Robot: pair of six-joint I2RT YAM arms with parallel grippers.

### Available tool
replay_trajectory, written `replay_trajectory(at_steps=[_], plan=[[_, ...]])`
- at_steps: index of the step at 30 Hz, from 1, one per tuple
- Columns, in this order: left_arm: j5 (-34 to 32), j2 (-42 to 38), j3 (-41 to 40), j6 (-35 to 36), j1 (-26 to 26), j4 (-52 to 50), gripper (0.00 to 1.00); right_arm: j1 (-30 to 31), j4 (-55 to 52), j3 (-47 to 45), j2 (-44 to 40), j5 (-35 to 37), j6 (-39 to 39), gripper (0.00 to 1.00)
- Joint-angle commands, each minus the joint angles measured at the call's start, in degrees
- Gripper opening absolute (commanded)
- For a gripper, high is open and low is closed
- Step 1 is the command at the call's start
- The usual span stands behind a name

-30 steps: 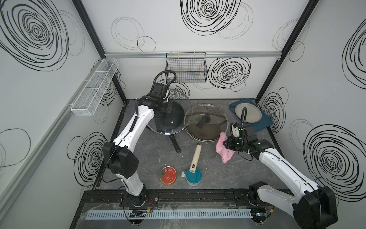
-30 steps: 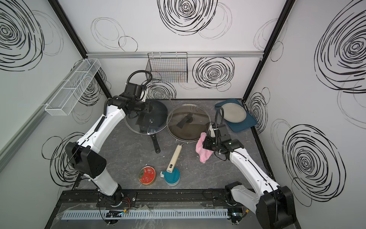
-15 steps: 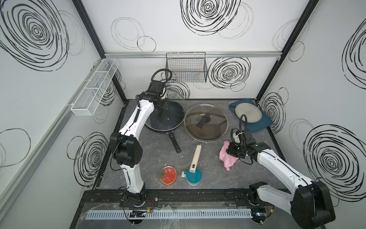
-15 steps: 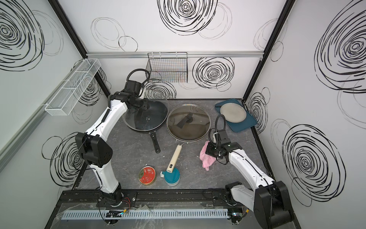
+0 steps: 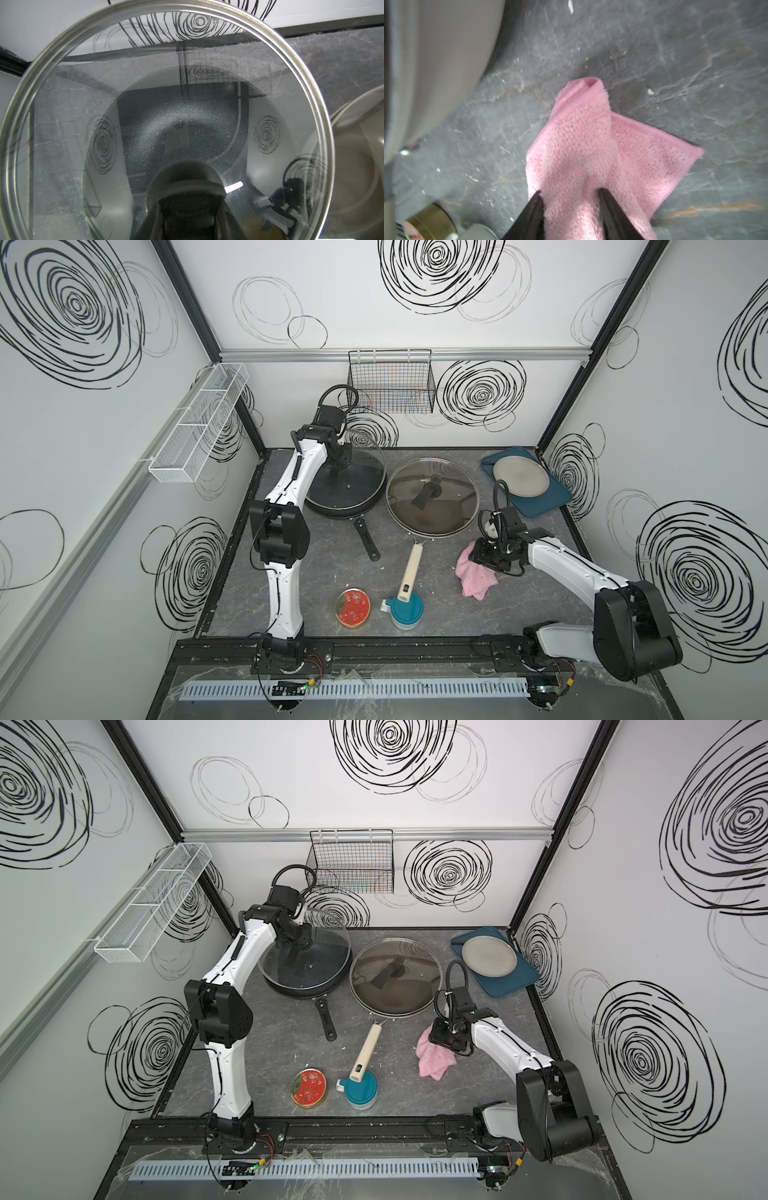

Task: Wipe the pot lid with a cloth
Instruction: Place the pot lid on the cooking pot.

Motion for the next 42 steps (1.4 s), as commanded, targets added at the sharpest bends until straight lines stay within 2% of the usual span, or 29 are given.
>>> replay_trajectory(at_steps=[1, 6, 23, 42], plan=[[0.2, 0.3, 6.5, 1.5, 0.5, 2.3, 0.00, -0.7, -1.0, 1.6, 0.3, -0.4, -0.4, 0.51], [0.6, 3.1, 9.5, 1.8, 0.6, 0.2, 0.00, -1.2, -0.4, 1.5, 0.5, -1.5, -0.4, 0.51], [3.2, 6.4, 11.3, 1.7, 2.0, -2.0, 0.00, -1.7, 1.3, 0.7, 0.9, -3.7, 0.2, 0.51], [6.6, 7.0, 9.8, 0.6, 2.8, -2.0, 0.00, -1.7, 2.5, 0.6, 1.5, -4.8, 1.0, 0.51]])
